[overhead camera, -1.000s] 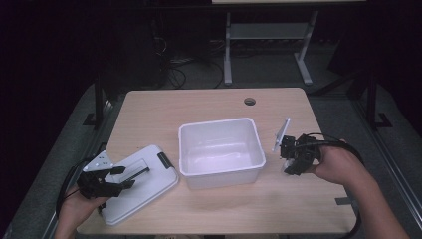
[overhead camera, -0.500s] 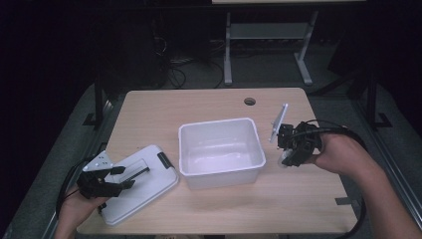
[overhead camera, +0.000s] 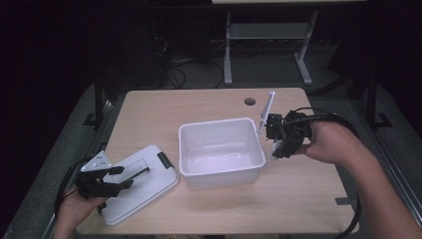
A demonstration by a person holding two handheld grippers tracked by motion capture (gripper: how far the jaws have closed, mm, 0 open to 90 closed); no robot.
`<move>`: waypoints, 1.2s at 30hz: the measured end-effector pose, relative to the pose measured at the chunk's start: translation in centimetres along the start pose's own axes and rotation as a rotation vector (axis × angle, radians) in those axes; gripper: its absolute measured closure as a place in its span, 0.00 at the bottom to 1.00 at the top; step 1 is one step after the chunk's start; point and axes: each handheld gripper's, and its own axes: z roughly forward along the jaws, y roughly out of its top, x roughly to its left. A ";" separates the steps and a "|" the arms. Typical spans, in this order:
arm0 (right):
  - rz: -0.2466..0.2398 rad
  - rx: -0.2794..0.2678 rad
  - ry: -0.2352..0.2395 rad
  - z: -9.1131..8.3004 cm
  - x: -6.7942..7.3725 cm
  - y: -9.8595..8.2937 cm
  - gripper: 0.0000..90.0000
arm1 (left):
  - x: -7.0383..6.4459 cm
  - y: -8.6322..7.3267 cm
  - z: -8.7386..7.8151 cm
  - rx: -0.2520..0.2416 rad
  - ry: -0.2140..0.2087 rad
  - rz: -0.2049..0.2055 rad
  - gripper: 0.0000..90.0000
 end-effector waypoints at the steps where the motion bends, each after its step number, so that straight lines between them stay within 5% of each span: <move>1: -0.002 0.000 0.000 0.0 0.0 0.3 0.66 | 0.0 0.0 0.0 0.000 0.000 0.000 0.41; 20: -0.063 0.002 0.029 1.2 -0.3 4.4 0.66 | 0.0 -0.1 0.1 0.008 0.000 0.002 0.41; 36: -0.076 0.007 0.068 3.6 -0.5 6.0 0.66 | 0.0 -0.1 0.1 0.005 -0.001 0.001 0.40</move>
